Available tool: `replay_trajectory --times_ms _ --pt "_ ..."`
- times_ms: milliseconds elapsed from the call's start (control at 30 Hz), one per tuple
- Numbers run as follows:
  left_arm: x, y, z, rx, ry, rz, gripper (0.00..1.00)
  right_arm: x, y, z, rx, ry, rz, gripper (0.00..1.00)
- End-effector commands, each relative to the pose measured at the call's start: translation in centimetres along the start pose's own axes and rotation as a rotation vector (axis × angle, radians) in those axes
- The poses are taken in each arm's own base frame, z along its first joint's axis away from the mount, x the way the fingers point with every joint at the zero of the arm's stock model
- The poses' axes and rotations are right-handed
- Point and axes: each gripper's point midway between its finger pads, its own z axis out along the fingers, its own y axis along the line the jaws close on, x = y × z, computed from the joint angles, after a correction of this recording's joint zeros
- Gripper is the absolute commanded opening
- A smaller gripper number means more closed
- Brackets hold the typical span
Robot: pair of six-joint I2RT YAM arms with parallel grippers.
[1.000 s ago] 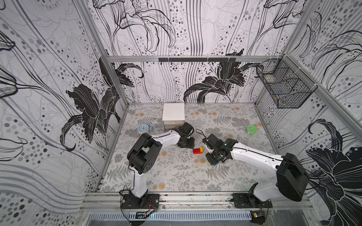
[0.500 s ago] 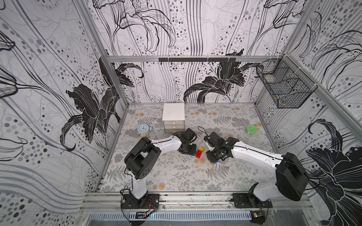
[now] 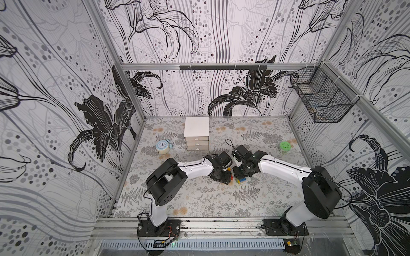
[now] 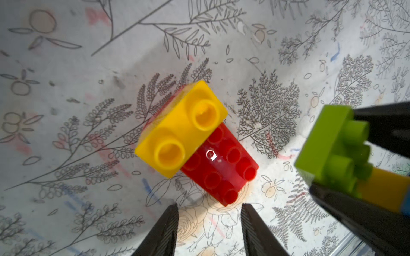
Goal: Assemble the number 5 with lego
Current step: Adjust the lego brick at the center of the board.
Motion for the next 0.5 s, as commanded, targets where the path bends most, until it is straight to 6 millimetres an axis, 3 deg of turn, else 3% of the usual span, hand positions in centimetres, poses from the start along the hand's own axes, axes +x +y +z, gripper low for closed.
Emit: replay_trajectory --times_ms 0,267,467 --pt "-1.7 -0.4 0.3 0.0 -0.039 -0.018 0.5 -0.7 0.1 -0.2 -0.012 -0.001 0.01 0.26" --pt "-4.2 -2.0 0.7 0.041 -0.076 0.009 0.5 -0.6 -1.2 -0.8 0.003 -0.011 0.043 0.25" --pt "-4.6 -3.2 0.5 0.067 -0.069 0.045 0.5 -1.0 -2.4 -1.5 0.012 -0.028 0.066 0.25"
